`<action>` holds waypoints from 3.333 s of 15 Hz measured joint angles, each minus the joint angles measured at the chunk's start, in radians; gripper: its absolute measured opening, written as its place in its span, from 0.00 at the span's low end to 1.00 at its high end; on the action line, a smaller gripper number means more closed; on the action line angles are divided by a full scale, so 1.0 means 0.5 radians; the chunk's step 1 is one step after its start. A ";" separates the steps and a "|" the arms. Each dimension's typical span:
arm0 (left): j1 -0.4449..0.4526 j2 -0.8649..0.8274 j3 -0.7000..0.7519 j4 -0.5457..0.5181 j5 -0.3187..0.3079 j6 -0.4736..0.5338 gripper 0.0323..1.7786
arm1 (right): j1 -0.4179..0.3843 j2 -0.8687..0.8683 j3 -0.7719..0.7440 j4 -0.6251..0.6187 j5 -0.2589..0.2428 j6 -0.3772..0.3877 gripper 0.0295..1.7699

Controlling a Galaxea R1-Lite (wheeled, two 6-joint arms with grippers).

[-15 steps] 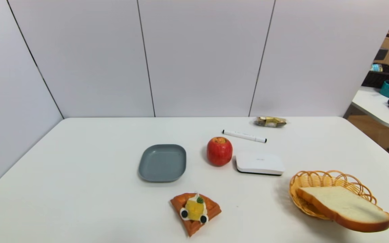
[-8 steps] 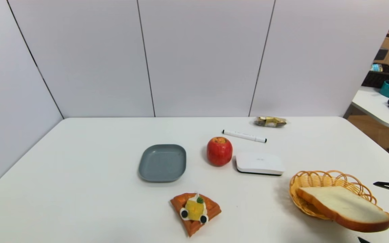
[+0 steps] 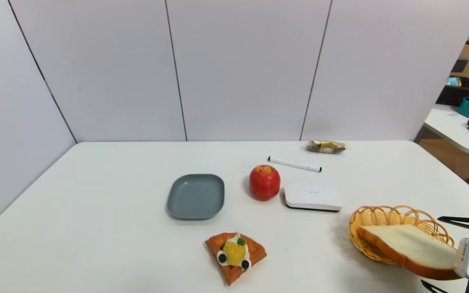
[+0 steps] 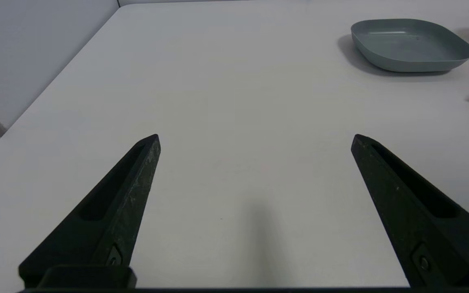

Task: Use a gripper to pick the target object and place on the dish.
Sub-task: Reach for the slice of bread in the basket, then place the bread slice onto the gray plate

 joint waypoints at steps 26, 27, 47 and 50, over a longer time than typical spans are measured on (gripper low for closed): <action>0.001 0.000 0.000 0.000 0.001 0.000 0.95 | -0.004 0.057 0.034 -0.081 0.018 0.030 0.10; 0.001 0.000 0.000 0.000 0.000 -0.001 0.95 | -0.004 0.050 0.038 -0.081 0.028 0.030 0.10; 0.000 0.000 0.000 0.001 0.001 0.000 0.95 | 0.219 0.240 -1.819 0.416 0.082 1.005 0.10; 0.000 0.000 0.000 0.000 0.000 -0.001 0.95 | 0.283 0.479 -2.366 0.679 0.005 1.195 0.10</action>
